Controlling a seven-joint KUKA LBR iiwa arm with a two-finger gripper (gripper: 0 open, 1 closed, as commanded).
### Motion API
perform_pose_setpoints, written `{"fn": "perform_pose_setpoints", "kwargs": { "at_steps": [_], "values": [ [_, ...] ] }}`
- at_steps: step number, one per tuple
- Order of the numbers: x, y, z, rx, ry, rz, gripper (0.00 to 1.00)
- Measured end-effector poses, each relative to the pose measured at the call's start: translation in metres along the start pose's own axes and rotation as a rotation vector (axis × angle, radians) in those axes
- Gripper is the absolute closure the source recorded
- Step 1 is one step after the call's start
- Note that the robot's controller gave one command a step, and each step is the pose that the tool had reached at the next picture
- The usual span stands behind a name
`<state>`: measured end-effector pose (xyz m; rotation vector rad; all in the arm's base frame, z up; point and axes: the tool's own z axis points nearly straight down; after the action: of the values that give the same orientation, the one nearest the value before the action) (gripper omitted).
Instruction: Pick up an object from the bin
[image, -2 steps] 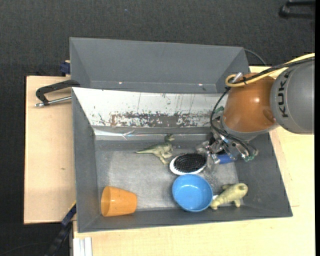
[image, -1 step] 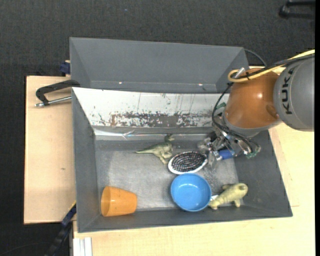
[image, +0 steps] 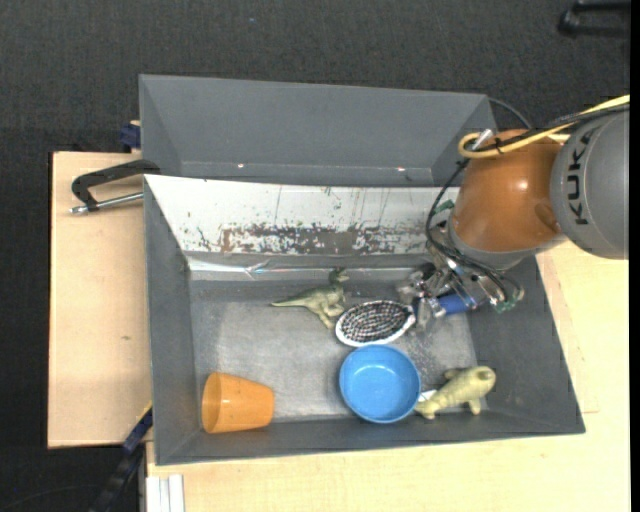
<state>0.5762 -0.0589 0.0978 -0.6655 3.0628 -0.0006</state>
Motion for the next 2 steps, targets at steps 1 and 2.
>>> {"fn": "perform_pose_setpoints", "kwargs": {
  "at_steps": [1, 2],
  "values": [
    [-0.003, 0.0, -0.055, 0.003, -0.003, 0.001, 1.0],
    [-0.005, -0.001, -0.076, 0.001, -0.001, 0.003, 1.0]
  ]
}}
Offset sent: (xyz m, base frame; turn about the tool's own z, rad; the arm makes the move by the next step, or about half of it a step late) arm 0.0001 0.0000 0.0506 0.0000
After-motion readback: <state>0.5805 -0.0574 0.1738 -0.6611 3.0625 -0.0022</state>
